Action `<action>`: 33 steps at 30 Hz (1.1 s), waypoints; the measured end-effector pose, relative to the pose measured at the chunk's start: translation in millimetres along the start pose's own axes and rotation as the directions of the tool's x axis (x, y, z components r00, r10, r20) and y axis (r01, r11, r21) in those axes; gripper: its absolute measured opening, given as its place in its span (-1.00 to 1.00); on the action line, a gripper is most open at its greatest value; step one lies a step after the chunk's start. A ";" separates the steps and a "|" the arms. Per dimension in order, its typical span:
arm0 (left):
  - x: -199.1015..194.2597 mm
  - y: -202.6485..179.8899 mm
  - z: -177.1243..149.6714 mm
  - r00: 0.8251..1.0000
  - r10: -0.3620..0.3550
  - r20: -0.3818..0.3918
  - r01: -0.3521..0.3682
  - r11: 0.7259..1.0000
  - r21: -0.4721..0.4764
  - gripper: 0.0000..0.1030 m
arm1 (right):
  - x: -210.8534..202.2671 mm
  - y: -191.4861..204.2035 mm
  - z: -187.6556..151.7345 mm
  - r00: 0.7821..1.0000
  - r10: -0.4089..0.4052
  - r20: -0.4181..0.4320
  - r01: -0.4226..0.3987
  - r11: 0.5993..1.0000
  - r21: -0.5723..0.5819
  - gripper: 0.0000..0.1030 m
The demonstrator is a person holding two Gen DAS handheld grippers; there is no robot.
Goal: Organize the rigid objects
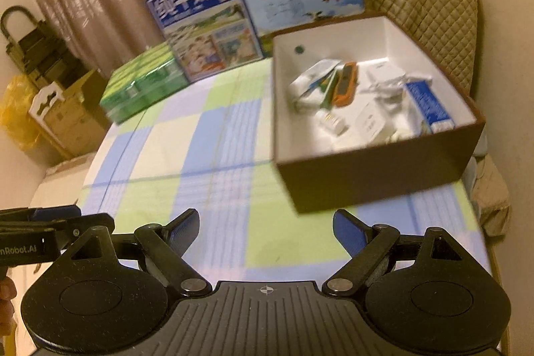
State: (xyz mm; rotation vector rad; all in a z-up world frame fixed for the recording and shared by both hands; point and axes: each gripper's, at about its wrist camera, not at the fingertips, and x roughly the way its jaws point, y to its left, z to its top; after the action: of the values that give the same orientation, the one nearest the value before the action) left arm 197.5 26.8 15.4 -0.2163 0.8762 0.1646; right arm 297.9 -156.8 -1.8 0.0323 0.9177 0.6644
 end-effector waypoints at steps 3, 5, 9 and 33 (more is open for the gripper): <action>-15.0 14.5 -16.3 1.000 -0.004 -0.011 0.003 1.000 -0.009 0.43 | -7.4 23.1 -17.6 1.000 0.007 -0.011 -0.007 1.000 -0.018 0.64; -23.8 23.8 -26.2 1.000 0.003 -0.014 -0.003 1.000 -0.015 0.42 | -11.9 37.6 -29.0 1.000 0.016 -0.018 -0.016 0.999 -0.029 0.64; -38.4 40.2 -42.2 1.000 0.004 -0.019 -0.004 1.000 -0.019 0.42 | -18.8 62.8 -48.6 0.999 0.023 -0.025 -0.024 0.999 -0.047 0.64; -83.4 89.2 -100.0 1.000 -0.006 -0.023 0.005 0.999 -0.038 0.36 | -29.7 139.9 -109.4 0.998 0.012 -0.069 -0.019 0.994 -0.109 0.64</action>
State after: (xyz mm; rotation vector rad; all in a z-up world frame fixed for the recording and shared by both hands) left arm 50.2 83.0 7.3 -0.2563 0.8961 0.1736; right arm 131.5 -87.9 -6.4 -0.0818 0.9460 0.7335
